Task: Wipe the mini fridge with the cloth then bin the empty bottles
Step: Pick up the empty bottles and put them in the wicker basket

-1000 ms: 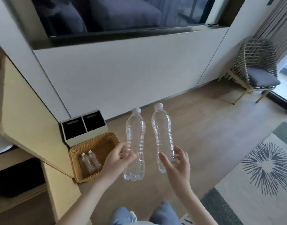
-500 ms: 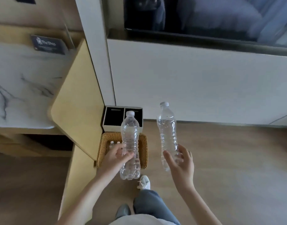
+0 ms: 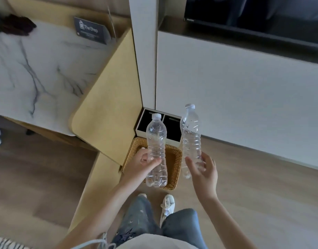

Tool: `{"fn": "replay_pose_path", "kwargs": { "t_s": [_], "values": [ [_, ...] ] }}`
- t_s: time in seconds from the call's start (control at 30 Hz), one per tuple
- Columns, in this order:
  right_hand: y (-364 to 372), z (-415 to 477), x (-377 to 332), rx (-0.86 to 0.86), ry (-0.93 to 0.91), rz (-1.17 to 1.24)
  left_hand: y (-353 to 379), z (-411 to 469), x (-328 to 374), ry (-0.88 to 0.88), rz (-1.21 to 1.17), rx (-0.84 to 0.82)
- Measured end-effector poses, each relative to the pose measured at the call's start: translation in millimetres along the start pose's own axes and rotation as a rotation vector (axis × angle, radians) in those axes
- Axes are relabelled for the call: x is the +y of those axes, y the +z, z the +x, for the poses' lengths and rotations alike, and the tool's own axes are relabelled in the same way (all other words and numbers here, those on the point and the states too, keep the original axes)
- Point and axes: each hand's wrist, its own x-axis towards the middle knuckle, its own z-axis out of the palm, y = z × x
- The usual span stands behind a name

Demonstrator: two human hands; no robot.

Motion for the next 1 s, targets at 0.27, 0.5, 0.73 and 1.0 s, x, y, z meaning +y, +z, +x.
{"fn": "replay_pose_path", "kwargs": {
  "t_s": [0.27,0.5,0.73,1.0],
  "values": [
    [59,44,47,0.048,0.112,-0.009,1,82,-43,-0.081,0.049,-0.061],
    [121,87,174,0.055,0.234,-0.075,27,170,-159,-0.206,0.032,-0.020],
    [205,133,349,0.001,0.268,-0.125,70,274,-340,-0.308,0.063,-0.008],
    [271,179,538,0.013,0.318,-0.239,123,367,-517,-0.316,0.042,0.026]
  ]
}}
